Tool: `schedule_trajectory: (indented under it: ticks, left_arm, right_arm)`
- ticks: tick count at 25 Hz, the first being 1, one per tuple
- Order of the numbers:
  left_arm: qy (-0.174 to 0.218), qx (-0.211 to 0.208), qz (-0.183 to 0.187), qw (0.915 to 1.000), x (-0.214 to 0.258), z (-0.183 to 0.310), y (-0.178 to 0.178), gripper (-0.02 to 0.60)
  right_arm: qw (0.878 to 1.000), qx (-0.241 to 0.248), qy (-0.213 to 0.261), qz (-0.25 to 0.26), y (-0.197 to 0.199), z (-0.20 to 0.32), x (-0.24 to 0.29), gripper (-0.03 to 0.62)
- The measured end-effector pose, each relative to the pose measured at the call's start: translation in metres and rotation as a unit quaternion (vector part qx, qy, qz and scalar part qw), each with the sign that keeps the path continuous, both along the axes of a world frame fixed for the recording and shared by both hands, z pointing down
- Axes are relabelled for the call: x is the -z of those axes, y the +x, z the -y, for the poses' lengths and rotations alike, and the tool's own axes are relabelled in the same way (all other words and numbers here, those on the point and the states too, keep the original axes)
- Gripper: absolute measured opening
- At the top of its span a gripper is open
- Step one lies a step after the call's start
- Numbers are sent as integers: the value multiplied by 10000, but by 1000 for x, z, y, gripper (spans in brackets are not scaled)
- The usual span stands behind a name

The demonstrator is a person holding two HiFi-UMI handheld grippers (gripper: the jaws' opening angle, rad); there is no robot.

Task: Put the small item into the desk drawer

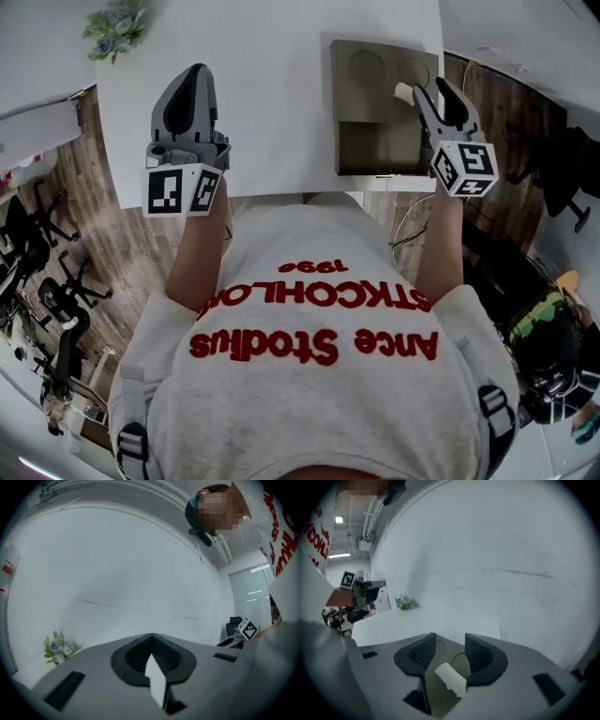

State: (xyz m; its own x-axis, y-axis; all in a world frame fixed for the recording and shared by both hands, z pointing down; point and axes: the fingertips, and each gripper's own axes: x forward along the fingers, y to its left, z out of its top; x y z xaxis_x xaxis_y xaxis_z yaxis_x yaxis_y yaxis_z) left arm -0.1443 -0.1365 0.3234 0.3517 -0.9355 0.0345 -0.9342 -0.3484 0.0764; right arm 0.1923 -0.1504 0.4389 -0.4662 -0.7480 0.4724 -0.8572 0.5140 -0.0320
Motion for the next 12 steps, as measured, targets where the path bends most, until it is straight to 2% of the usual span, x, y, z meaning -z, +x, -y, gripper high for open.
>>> schedule_trajectory:
  ticks: [5, 12]
  left_arm:
    - [-132, 20, 80, 9999, -10, -2, 3, 6]
    - [-256, 105, 192, 9994, -17, -5, -1, 6]
  right_arm:
    - [9927, 531, -619, -885, -4, -6, -61, 250]
    - [9792, 952, -878, -1560, -7, -12, -90, 234]
